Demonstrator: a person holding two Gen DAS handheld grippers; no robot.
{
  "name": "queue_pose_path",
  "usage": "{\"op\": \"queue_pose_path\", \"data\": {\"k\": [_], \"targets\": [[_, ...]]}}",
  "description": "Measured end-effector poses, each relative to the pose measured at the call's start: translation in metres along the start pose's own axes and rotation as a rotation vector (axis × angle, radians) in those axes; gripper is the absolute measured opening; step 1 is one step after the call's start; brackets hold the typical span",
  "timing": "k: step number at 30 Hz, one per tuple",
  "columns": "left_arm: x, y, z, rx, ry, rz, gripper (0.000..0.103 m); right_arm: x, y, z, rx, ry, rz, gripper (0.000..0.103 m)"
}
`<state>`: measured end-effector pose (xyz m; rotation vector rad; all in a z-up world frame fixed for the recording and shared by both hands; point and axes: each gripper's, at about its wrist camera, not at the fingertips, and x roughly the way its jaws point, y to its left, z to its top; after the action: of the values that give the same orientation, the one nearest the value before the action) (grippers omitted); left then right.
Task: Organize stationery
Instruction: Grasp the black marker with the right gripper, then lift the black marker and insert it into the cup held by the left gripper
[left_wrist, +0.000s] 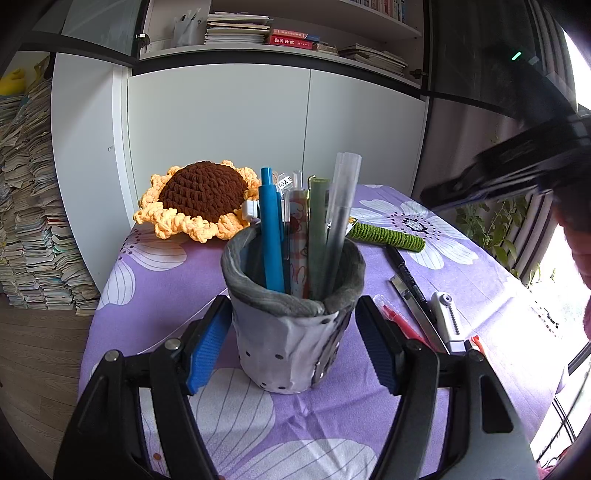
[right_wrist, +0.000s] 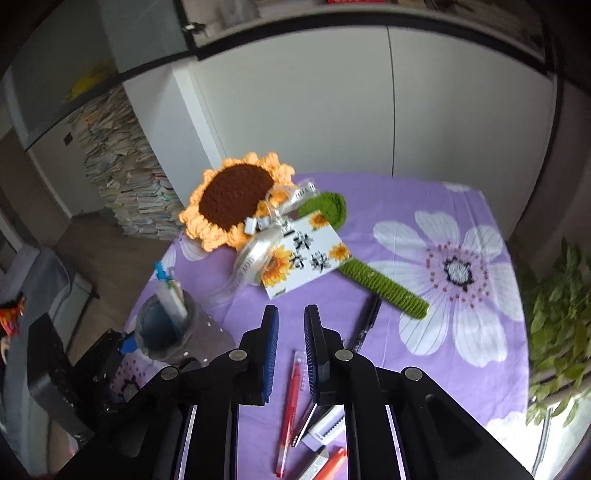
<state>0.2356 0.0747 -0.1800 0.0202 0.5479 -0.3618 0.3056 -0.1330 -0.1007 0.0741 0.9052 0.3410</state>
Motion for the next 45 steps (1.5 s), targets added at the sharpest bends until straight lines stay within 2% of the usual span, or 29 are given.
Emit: {"op": "queue_pose_path", "data": {"k": [2, 5, 9, 15, 17, 19, 20, 21, 23, 27, 38, 45], "targets": [[0.000, 0.000, 0.000, 0.000, 0.000, 0.000, 0.069, 0.022, -0.017, 0.001, 0.068, 0.058, -0.031, 0.014], [0.000, 0.000, 0.000, 0.000, 0.000, 0.000, 0.069, 0.059, -0.048, 0.002, 0.152, 0.143, -0.122, 0.014], [0.001, 0.001, 0.001, 0.002, 0.001, 0.000, 0.070, 0.091, -0.075, -0.001, 0.239, 0.211, -0.128, 0.014], [0.001, 0.001, 0.001, 0.001, 0.003, 0.000, 0.071, 0.115, -0.080, 0.006, 0.245, 0.245, -0.136, 0.017], [0.001, -0.001, 0.001, 0.002, 0.003, -0.001, 0.071, 0.119, -0.074, 0.011, 0.215, 0.245, -0.152, 0.029], [0.002, 0.000, 0.001, 0.002, 0.004, -0.001, 0.071, 0.123, -0.067, 0.014, 0.180, 0.242, -0.156, 0.031], [0.002, 0.000, 0.001, 0.001, 0.004, -0.001, 0.071, 0.125, -0.063, 0.015, 0.159, 0.241, -0.160, 0.025], [0.002, 0.000, 0.001, 0.001, 0.005, -0.001, 0.071, 0.127, -0.059, 0.015, 0.134, 0.241, -0.171, 0.015], [0.001, -0.001, 0.000, 0.002, 0.005, -0.001, 0.071, 0.126, -0.053, 0.012, 0.112, 0.238, -0.156, 0.013], [0.001, -0.001, 0.000, 0.002, 0.004, -0.001, 0.071, 0.102, -0.038, 0.006, 0.067, 0.169, -0.147, 0.013], [0.002, -0.001, 0.000, 0.003, 0.004, 0.000, 0.071, -0.028, 0.012, 0.006, -0.057, -0.097, -0.055, 0.012], [0.002, -0.002, 0.000, 0.003, 0.004, -0.001, 0.071, -0.080, 0.054, 0.010, -0.152, -0.245, 0.046, 0.012]]}}
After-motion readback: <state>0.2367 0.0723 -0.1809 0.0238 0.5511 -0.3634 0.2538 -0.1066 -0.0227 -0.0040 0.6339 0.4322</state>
